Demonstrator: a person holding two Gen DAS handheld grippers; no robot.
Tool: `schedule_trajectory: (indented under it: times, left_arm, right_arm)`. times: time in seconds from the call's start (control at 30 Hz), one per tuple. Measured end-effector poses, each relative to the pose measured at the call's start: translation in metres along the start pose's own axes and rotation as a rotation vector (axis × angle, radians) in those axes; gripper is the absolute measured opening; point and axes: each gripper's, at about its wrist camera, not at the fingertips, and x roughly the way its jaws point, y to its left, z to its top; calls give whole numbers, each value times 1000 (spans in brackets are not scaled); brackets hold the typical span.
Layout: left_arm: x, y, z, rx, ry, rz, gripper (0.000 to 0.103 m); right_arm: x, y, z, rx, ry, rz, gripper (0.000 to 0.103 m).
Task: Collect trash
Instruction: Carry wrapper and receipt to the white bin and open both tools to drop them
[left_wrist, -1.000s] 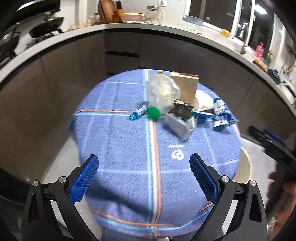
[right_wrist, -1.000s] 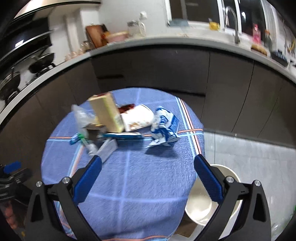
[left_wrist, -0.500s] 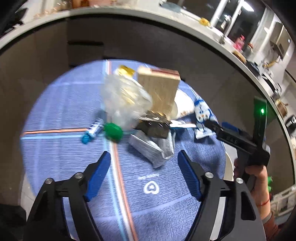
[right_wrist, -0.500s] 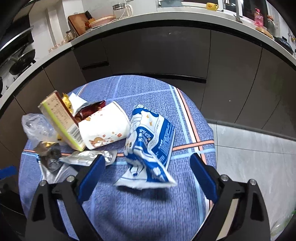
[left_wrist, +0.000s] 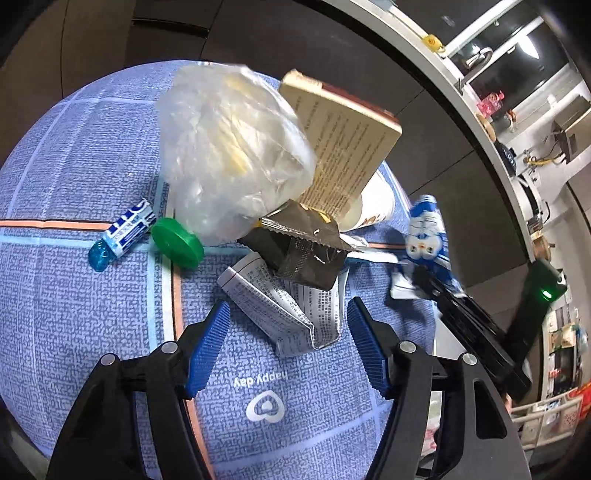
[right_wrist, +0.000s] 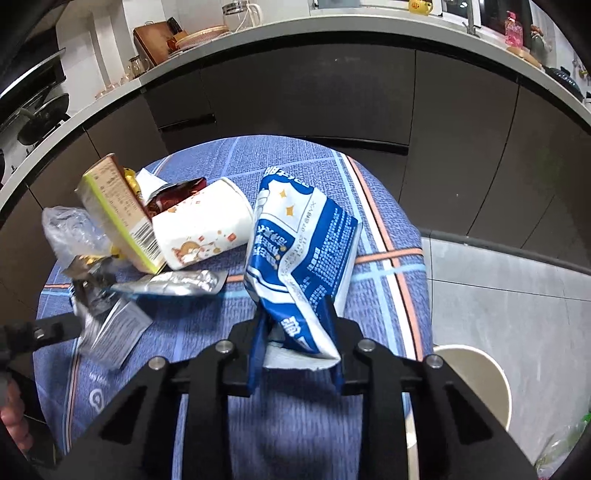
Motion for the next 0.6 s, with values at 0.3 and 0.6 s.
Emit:
schedule_trajectory:
  times: [0.3, 0.6]
  left_arm:
    - [4, -17, -4, 58, -2, -38, 7]
    - [-36, -42, -33, 143, -53, -32, 4]
  right_arm:
    - [-43, 8, -28, 25, 1, 34, 28]
    - [-90, 12, -40, 18, -60, 59, 28]
